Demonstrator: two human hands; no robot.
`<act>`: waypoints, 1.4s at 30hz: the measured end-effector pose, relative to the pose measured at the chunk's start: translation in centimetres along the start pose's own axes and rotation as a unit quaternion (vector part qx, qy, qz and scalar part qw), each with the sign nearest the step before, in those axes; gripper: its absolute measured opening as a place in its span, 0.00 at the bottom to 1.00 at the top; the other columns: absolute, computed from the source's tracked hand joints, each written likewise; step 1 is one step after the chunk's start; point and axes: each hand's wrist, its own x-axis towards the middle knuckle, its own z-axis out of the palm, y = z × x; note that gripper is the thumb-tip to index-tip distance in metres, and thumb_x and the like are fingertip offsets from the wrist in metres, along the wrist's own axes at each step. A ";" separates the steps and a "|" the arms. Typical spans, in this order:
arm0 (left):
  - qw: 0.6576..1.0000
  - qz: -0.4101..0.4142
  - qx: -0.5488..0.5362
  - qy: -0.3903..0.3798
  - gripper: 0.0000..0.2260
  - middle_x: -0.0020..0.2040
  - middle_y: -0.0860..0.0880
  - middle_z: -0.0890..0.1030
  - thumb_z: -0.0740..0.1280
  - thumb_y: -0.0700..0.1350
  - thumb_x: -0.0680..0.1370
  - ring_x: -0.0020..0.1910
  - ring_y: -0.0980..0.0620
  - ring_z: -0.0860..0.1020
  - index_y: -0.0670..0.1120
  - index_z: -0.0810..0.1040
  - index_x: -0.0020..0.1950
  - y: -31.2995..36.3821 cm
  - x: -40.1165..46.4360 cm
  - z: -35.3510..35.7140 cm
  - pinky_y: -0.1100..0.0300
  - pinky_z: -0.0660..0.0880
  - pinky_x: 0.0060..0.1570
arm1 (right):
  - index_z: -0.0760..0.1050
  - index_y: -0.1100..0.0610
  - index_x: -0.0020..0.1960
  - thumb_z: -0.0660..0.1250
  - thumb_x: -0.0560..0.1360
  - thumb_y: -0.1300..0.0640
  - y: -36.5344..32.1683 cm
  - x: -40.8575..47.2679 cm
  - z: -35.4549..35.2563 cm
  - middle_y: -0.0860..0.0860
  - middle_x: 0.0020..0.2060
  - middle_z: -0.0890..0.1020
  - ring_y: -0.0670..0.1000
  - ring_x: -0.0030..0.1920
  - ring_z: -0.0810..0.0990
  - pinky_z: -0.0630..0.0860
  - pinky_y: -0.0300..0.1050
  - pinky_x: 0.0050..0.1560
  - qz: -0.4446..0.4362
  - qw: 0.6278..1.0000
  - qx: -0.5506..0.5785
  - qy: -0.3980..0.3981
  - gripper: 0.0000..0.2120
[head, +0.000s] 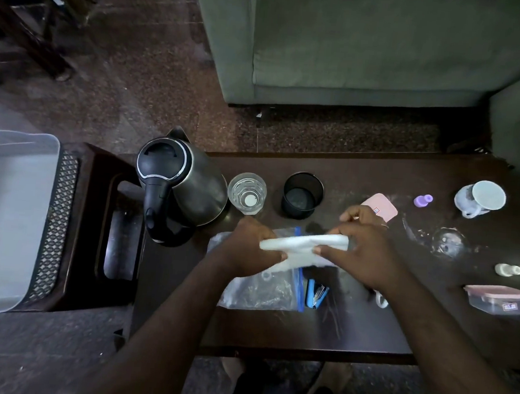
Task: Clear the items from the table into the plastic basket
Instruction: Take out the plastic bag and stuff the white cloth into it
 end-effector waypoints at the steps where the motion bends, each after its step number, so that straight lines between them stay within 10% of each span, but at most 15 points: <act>1: 0.997 0.000 0.058 -0.044 0.15 0.49 0.44 0.78 0.78 0.52 0.70 0.53 0.48 0.74 0.42 0.85 0.50 0.4 0.0 -0.8 0.54 0.73 0.58 | 0.84 0.49 0.38 0.81 0.64 0.50 -0.3 0.1 -0.5 0.44 0.52 0.74 0.50 0.55 0.75 0.72 0.49 0.52 -0.010 1.000 -0.011 -0.018 0.08; 4: 0.990 0.007 0.064 -0.123 0.24 0.66 0.49 0.74 0.78 0.60 0.66 0.67 0.51 0.69 0.51 0.81 0.58 3.1 0.4 -2.5 0.59 0.66 0.60 | 0.83 0.52 0.38 0.81 0.65 0.53 -1.7 0.7 -1.5 0.44 0.45 0.82 0.47 0.47 0.81 0.76 0.48 0.47 -0.055 0.991 0.065 -0.105 0.07; 14: 0.961 -0.033 -0.194 -0.195 0.12 0.46 0.47 0.85 0.77 0.46 0.73 0.44 0.52 0.83 0.44 0.82 0.53 3.4 1.2 -2.1 0.56 0.78 0.43 | 0.84 0.57 0.47 0.78 0.68 0.58 -2.5 1.4 -3.9 0.54 0.41 0.88 0.51 0.42 0.86 0.81 0.40 0.40 0.076 0.946 0.273 -0.160 0.08; 20: 0.858 -0.123 -0.476 -0.150 0.06 0.48 0.43 0.87 0.75 0.42 0.74 0.45 0.45 0.86 0.49 0.86 0.49 1.6 0.3 -1.1 0.57 0.84 0.37 | 0.81 0.53 0.56 0.72 0.73 0.60 -1.9 1.0 -2.8 0.54 0.50 0.87 0.54 0.49 0.86 0.82 0.43 0.39 0.194 0.876 0.427 -0.112 0.12; 27: 0.718 -0.279 -0.638 0.012 0.07 0.47 0.41 0.86 0.71 0.42 0.78 0.43 0.47 0.86 0.40 0.78 0.54 2.7 2.0 2.6 0.57 0.83 0.39 | 0.79 0.58 0.59 0.71 0.76 0.63 -3.0 2.9 -2.1 0.48 0.47 0.85 0.54 0.50 0.85 0.83 0.56 0.51 0.171 0.957 0.227 0.063 0.13; 36: 0.746 -0.307 -0.575 0.137 0.08 0.40 0.45 0.80 0.68 0.46 0.80 0.37 0.47 0.80 0.43 0.75 0.44 5.5 5.2 3.0 0.59 0.79 0.34 | 0.78 0.61 0.63 0.68 0.75 0.64 -5.8 6.6 0.2 0.60 0.57 0.84 0.61 0.57 0.81 0.72 0.47 0.59 0.070 0.965 0.015 0.252 0.16; 42: 0.789 -0.304 -0.513 0.151 0.09 0.41 0.44 0.82 0.68 0.47 0.80 0.36 0.47 0.81 0.43 0.78 0.44 4.0 4.2 3.0 0.57 0.79 0.33 | 0.77 0.62 0.63 0.67 0.74 0.64 -5.3 8.3 3.5 0.62 0.56 0.82 0.63 0.57 0.79 0.69 0.48 0.54 0.068 0.974 -0.042 0.211 0.17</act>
